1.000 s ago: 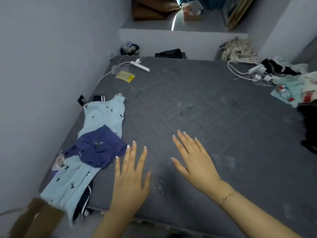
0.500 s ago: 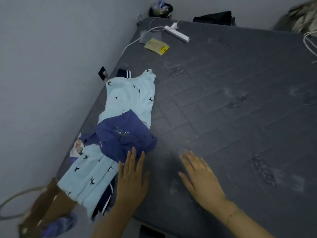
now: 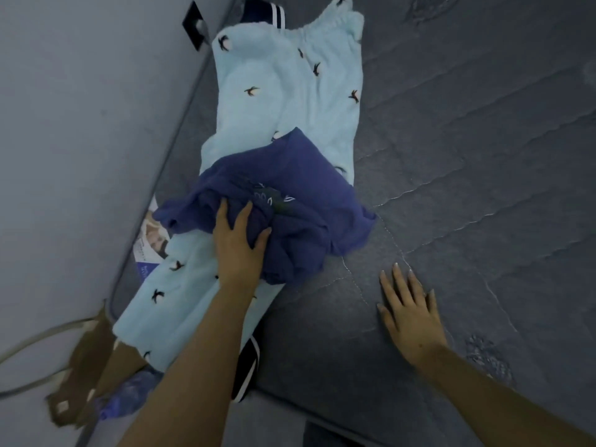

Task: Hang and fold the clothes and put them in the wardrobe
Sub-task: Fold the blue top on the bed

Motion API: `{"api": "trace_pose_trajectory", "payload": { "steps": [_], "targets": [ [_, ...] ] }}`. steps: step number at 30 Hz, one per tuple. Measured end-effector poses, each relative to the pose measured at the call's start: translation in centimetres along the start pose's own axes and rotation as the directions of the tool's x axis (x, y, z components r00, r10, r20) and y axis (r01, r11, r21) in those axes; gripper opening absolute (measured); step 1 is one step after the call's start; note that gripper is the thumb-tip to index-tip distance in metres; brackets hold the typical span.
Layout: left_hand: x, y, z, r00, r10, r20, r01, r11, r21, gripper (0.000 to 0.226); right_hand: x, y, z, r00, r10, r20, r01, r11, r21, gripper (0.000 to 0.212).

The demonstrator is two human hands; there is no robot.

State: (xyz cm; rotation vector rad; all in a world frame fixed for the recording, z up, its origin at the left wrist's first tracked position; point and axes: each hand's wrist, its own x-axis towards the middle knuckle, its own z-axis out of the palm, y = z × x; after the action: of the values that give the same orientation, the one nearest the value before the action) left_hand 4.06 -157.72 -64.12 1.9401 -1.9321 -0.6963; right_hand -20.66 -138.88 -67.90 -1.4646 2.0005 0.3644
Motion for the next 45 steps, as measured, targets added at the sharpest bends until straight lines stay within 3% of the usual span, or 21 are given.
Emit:
{"api": "trace_pose_trajectory", "payload": {
  "steps": [3,7,9,11,12,14,17,20,22,24,27,33,38,42,45],
  "targets": [
    [-0.3,-1.1,0.9,0.997,-0.06,0.05,0.064,0.995,-0.074,0.035,-0.1,-0.7,0.7,0.998,0.021,-0.052,-0.017,0.998,0.062,0.064],
    [-2.4,-0.6,0.7,0.994,-0.09,0.068,0.102,0.974,-0.202,0.019,-0.2,-1.3,-1.4,0.994,0.041,-0.105,0.004,0.919,0.394,0.055],
    [-4.9,-0.2,0.4,0.98,-0.113,0.166,0.154,0.952,-0.265,0.013,-0.2,-2.2,-3.3,0.988,0.119,-0.101,-0.019,0.736,0.677,0.047],
    [-8.1,0.0,0.4,0.952,-0.136,0.276,0.225,0.92,-0.322,0.011,0.0,-3.9,-5.2,0.985,0.172,0.017,-0.087,0.414,0.906,0.043],
    [-9.8,0.0,0.6,0.938,-0.146,0.314,0.251,0.911,-0.328,0.013,0.2,-4.9,-5.9,0.983,0.16,0.094,-0.134,0.26,0.956,0.044],
    [-12.9,-0.2,0.9,0.914,-0.17,0.369,0.291,0.908,-0.302,0.012,0.8,-7.1,-6.5,0.974,0.103,0.201,-0.213,0.115,0.97,0.05],
    [-16.4,-0.5,1.1,0.887,-0.254,0.386,0.4,0.841,-0.365,0.018,1.2,-10.1,-5.4,0.949,-0.05,0.312,-0.306,0.105,0.946,0.054],
    [-17.8,-0.3,1.0,0.869,-0.33,0.369,0.472,0.779,-0.414,0.022,0.7,-12.0,-2.7,0.956,-0.08,0.281,-0.267,0.148,0.952,0.028],
    [-18.0,0.2,0.9,0.863,-0.349,0.364,0.495,0.728,-0.474,0.022,0.0,-11.5,-1.6,0.991,0.048,0.121,-0.127,0.164,0.978,0.005],
    [-17.8,1.1,0.7,0.869,-0.361,0.338,0.493,0.695,-0.524,0.019,-1.1,-9.6,-1.1,0.982,0.185,0.044,-0.064,0.105,0.992,0.011],
    [-17.5,3.7,1.2,0.883,-0.345,0.317,0.468,0.683,-0.561,0.013,-3.7,-5.4,-0.6,0.956,0.277,0.1,-0.079,-0.083,0.993,0.016],
    [-20.8,12.7,5.8,0.885,-0.144,0.442,0.378,0.777,-0.503,0.015,-9.7,5.2,0.1,0.886,0.45,0.111,-0.016,-0.21,0.978,0.016],
    [-27.3,20.5,10.9,0.813,-0.026,0.581,0.368,0.796,-0.481,0.013,-15.3,15.5,0.6,0.808,0.569,0.153,0.049,-0.323,0.945,0.017],
    [-33.6,25.1,15.5,0.64,0.048,0.767,0.386,0.843,-0.374,0.009,-20.0,24.3,1.8,0.699,0.698,0.158,0.054,-0.272,0.961,0.011],
    [-37.4,27.8,18.2,0.578,0.11,0.808,0.338,0.87,-0.36,0.013,-23.5,30.7,3.3,0.604,0.793,0.08,-0.04,-0.071,0.997,0.006]
  ]
}}
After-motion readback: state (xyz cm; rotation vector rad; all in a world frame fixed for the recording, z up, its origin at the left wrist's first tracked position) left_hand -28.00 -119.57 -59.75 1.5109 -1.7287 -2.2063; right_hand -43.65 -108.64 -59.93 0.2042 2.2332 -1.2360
